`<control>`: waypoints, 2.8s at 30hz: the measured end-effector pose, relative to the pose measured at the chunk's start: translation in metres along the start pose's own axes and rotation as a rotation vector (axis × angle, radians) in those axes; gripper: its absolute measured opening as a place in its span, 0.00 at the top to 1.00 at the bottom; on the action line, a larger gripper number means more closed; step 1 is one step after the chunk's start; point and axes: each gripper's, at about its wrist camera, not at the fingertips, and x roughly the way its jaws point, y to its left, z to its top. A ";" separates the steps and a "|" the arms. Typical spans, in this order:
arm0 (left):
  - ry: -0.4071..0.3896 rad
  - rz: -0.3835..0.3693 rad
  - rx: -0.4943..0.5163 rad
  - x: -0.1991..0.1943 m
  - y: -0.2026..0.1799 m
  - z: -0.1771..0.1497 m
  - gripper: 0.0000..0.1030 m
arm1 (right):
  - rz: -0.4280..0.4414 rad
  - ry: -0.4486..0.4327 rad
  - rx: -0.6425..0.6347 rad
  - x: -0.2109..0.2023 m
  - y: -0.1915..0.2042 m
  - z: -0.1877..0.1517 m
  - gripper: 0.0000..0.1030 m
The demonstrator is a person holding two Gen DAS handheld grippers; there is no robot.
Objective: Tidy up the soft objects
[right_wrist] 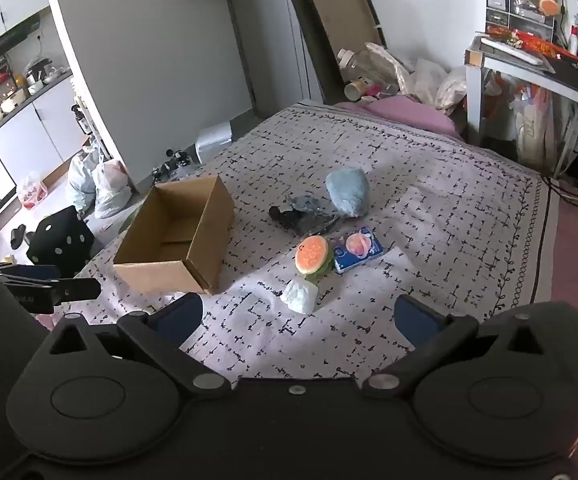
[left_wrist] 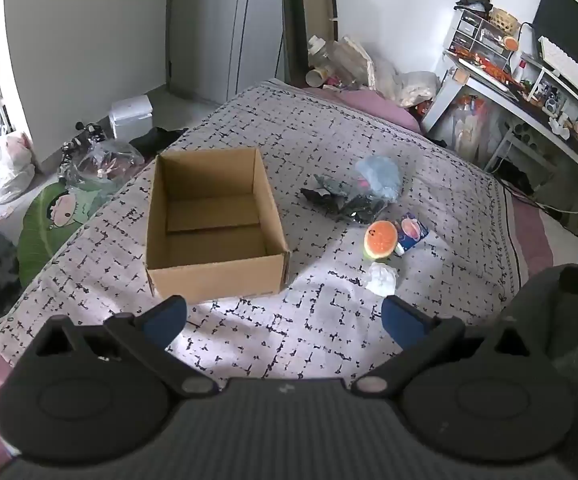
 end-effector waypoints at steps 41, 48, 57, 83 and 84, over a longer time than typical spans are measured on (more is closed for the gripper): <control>-0.078 0.014 -0.026 -0.007 -0.006 -0.002 0.02 | -0.059 -0.023 -0.023 0.002 -0.001 -0.003 0.00; -0.092 0.017 -0.006 -0.009 -0.008 0.000 0.02 | -0.059 -0.021 -0.020 0.004 -0.003 -0.005 0.00; -0.091 0.007 -0.009 -0.009 -0.007 0.000 0.02 | -0.063 -0.023 -0.012 0.004 -0.007 -0.004 0.00; -0.078 -0.018 -0.014 -0.009 -0.004 -0.001 0.02 | -0.049 -0.023 -0.006 0.009 -0.012 -0.005 0.00; -0.076 -0.017 -0.011 -0.008 -0.004 0.000 0.02 | -0.047 -0.022 -0.007 0.010 -0.013 -0.004 0.00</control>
